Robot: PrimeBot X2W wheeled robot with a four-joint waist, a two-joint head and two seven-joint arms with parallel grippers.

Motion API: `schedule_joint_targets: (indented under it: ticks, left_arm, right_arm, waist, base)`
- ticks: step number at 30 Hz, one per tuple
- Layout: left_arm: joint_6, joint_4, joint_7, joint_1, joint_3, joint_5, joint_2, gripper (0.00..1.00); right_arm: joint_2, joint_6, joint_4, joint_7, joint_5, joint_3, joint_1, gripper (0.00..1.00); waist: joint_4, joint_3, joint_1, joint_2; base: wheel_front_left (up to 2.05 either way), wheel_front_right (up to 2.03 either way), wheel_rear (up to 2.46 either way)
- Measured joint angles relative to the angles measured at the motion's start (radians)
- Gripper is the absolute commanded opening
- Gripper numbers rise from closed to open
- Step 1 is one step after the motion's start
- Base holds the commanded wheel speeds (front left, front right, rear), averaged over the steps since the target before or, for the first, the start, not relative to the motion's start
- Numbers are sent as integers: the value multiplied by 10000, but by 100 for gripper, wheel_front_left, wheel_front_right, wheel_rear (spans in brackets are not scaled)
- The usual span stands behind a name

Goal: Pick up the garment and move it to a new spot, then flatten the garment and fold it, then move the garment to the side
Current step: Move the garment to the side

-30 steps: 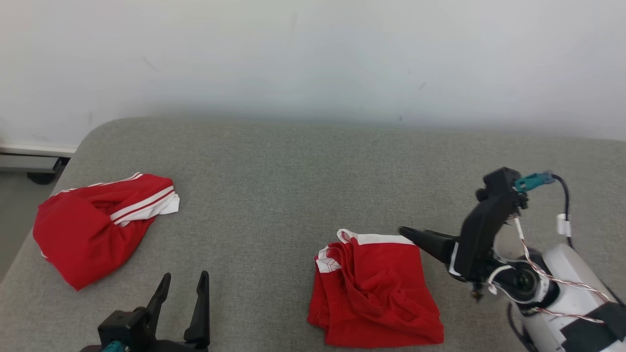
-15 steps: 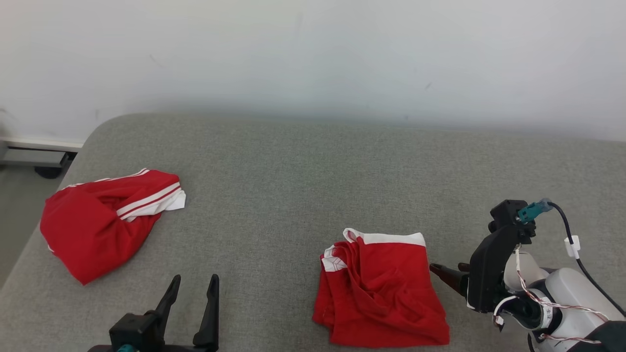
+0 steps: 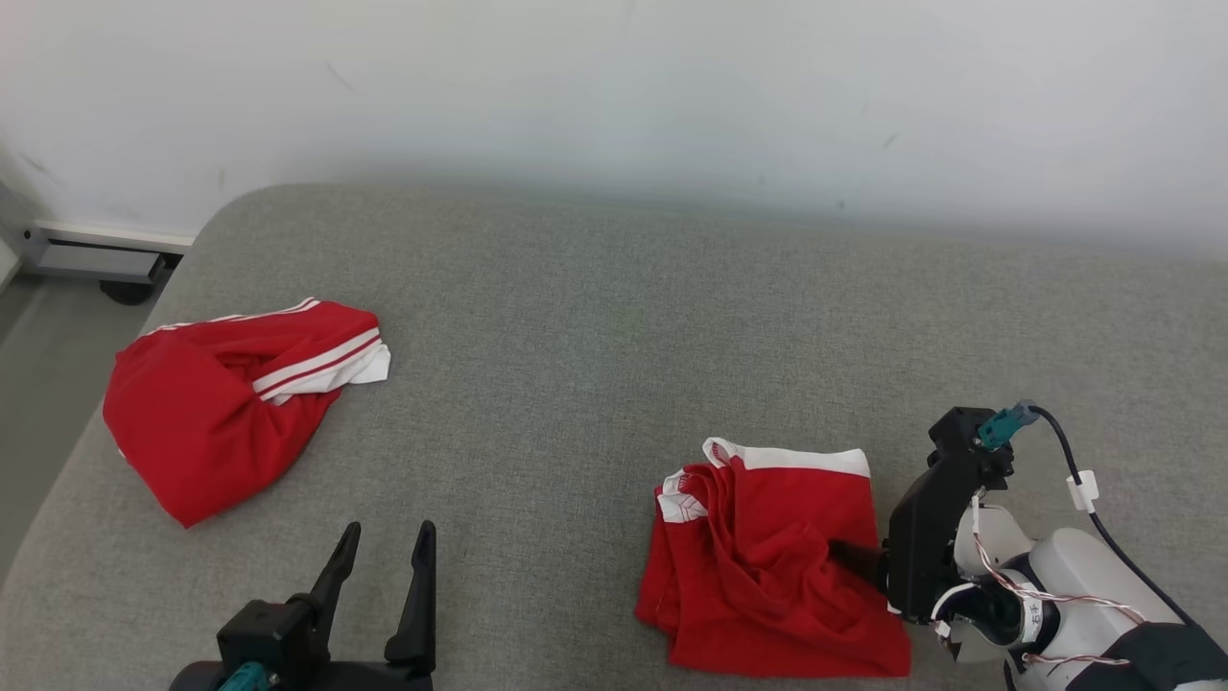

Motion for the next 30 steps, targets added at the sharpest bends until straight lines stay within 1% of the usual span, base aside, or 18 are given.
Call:
schedule_joint_targets:
  ticks: [4, 5, 6, 7, 8, 16, 21, 24, 30]
  left_arm:
    - [0, 17, -2, -12, 27, -31, -31, 100]
    - [0, 29, -2, -13, 35, -35, -31, 100]
    - [0, 42, -2, -13, 40, -44, -36, 100]
    - [0, 48, -2, -13, 44, -46, -36, 100]
    - [0, 48, -4, -13, 50, -52, -40, 100]
    - [0, 190, -58, -20, 186, -119, -52, 100]
    - [0, 222, -63, -17, 251, -176, -54, 100]
    - [0, 226, -109, -11, 265, -290, -54, 100]
    - [2, 228, -155, 30, 314, -357, -54, 100]
  right_arm:
    - [88, -42, 309, 100, -56, 159, -19, 100]
    - [109, -42, 370, 100, -56, 169, -18, 96]
    - [128, -40, 395, 100, -56, 165, -29, 69]
    - [148, -38, 433, 100, -56, 167, -67, 26]
    - [171, -19, 493, 102, -56, 167, -131, 0]
    - [286, 291, 865, 86, 157, 82, -352, 0]
    - [284, 451, 934, -54, 337, -205, -450, 0]
    - [119, 558, 940, -142, 347, -405, -778, 0]
    - [-500, 729, 907, -236, 366, -729, -1159, 0]
  waist:
    - [49, 115, 0, 0]
    - [56, 129, 0, 0]
    - [60, 138, 0, 0]
    - [59, 144, 0, 0]
    - [57, 150, 0, 0]
    - [-34, 124, 1, 0]
    - [-163, 14, 0, 0]
    - [-273, -41, 0, 1]
    - [-549, -118, 0, 0]
  base:
    - [0, 0, 0]
    - [0, 0, 0]
    - [0, 0, 0]
    - [0, 0, 0]
    - [0, 0, 0]
    - [0, 0, 0]
    - [0, 0, 0]
    - [0, 0, 0]
    - [0, 0, 0]
